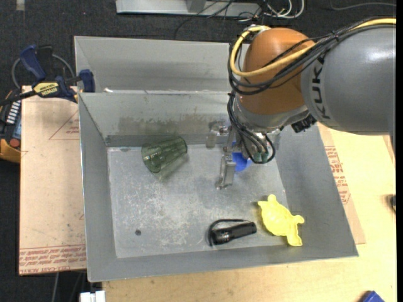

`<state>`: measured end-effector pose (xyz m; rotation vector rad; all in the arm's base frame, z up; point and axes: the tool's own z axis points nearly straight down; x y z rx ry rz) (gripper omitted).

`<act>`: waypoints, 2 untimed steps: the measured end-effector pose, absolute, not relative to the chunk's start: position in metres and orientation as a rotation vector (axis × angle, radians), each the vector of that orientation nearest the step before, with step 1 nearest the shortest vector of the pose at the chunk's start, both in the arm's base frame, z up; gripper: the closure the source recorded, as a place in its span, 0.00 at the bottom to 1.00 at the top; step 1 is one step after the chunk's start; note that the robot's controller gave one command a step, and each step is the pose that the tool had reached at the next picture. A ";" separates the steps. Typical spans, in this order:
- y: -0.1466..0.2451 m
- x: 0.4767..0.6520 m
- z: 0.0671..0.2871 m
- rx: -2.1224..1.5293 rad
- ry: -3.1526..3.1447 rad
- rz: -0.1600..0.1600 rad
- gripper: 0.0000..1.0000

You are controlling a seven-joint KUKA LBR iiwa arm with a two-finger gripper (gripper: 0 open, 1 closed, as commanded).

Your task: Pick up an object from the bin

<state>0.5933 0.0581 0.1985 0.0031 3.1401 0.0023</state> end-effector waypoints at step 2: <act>0.037 0.550 0.197 -0.259 3.130 0.003 0.00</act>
Offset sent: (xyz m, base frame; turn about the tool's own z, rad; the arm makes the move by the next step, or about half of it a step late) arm -0.0494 -0.0250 -0.0010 -0.1926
